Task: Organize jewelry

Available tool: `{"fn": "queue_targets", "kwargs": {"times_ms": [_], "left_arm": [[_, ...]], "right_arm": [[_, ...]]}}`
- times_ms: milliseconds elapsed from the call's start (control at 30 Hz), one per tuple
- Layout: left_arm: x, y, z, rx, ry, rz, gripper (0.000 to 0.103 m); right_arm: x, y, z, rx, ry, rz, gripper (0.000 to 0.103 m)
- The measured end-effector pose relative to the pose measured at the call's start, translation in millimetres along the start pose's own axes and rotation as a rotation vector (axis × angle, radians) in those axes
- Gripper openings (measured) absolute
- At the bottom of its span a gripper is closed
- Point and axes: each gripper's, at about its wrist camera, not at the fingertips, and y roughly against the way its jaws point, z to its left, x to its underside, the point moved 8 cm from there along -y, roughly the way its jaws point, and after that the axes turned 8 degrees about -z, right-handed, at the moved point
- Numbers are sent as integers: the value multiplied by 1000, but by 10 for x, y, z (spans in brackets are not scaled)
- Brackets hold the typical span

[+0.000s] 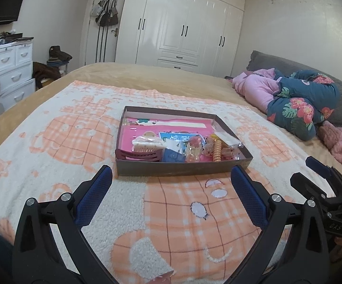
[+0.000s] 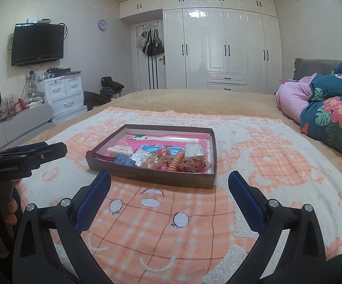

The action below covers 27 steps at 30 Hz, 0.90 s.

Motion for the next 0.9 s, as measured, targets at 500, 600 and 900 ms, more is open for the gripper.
{"fn": "queue_targets", "kwargs": {"times_ms": [500, 600, 900], "left_arm": [[99, 73, -60, -25, -32, -54, 92], [112, 56, -70, -39, -42, -66, 92], [17, 133, -98, -55, -73, -152, 92]], "right_arm": [[13, 141, -93, 59, -10, -81, 97], [-27, 172, -110, 63, -15, -119, 97], [-52, 193, -136, 64, -30, -166, 97]]}}
